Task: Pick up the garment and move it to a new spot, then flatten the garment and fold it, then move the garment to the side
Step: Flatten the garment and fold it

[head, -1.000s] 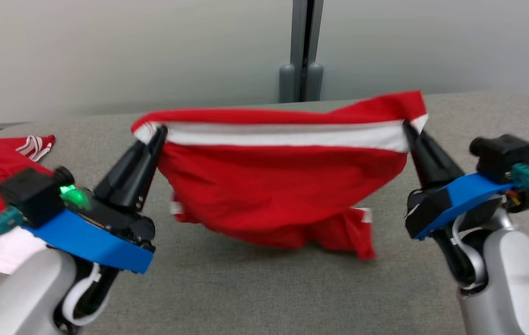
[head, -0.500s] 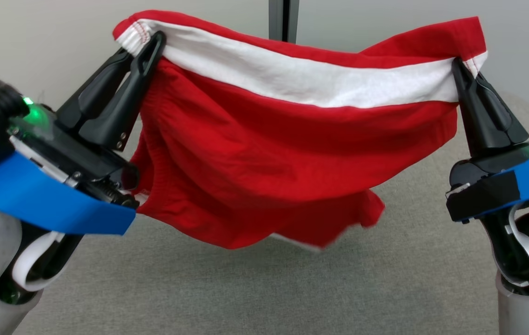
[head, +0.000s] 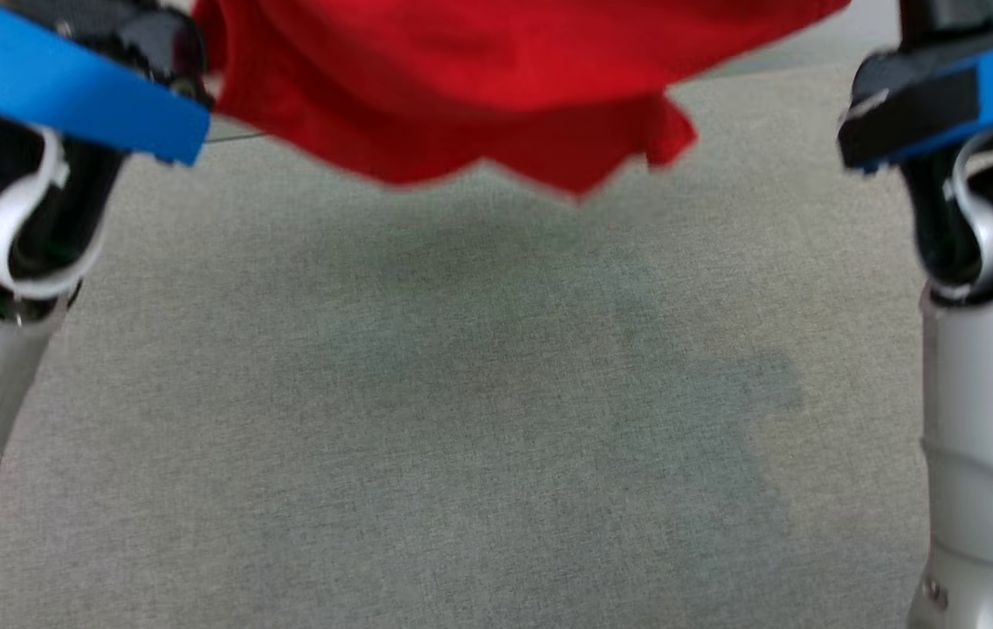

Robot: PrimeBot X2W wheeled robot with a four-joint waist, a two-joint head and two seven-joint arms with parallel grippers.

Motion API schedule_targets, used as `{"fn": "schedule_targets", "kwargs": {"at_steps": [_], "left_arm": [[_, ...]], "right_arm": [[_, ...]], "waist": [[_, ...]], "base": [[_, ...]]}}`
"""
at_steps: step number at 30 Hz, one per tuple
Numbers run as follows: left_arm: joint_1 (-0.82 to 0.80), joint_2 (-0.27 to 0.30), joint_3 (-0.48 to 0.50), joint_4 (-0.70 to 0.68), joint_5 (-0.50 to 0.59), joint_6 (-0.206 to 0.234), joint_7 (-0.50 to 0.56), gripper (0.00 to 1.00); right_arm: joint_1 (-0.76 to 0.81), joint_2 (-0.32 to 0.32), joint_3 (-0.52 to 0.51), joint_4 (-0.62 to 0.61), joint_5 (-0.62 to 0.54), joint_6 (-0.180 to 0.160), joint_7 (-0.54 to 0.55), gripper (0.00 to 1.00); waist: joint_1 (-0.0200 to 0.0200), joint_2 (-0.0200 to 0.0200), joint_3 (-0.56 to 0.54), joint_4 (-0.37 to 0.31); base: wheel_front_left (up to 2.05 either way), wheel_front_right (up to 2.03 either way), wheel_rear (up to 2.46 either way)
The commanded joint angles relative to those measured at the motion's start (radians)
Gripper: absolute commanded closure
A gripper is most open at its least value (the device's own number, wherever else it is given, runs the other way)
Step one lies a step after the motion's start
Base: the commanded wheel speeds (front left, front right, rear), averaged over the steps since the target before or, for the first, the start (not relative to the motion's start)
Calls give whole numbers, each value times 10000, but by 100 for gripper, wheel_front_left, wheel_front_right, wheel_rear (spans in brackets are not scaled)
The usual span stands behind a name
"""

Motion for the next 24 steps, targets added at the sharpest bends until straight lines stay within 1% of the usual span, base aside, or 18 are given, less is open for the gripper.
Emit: {"fn": "schedule_targets", "kwargs": {"at_steps": [1,4,6,9,12,15,20,24], "left_arm": [[-73,-44,31,129,48,-49,-51,100],[-438,-325,3,796,108,-141,-271,100],[-236,-510,-129,1181,30,-241,-402,100],[263,-627,-450,1719,110,-373,-603,100],[1010,-788,-694,2070,159,-430,-1054,100],[2015,-826,-943,2239,109,-483,-1545,100],[3595,-969,-1194,2125,179,-532,-2226,100],[4709,-1059,-1169,1695,447,-415,-2489,100]], "right_arm": [[-171,5,-59,133,-64,1,-117,100],[-712,17,-255,946,-343,1,-674,100],[-677,17,-240,1529,-342,1,-965,100],[-220,21,107,2372,-420,1,-1415,100],[318,8,379,3095,-154,1,-1922,100],[981,8,648,3695,115,1,-2410,100],[2106,9,885,4129,406,1,-3031,100],[3039,9,837,3888,492,1,-3174,100]], "waist": [[-2,0,60,24],[-2,0,281,36],[-2,0,426,68],[-2,0,688,137],[-2,0,890,206],[-2,0,962,239],[-2,0,819,323],[-2,0,494,407]], "base": [[0,0,0],[0,0,0],[0,0,0],[0,0,0],[0,0,0],[0,0,0],[0,0,0],[0,0,0]]}}
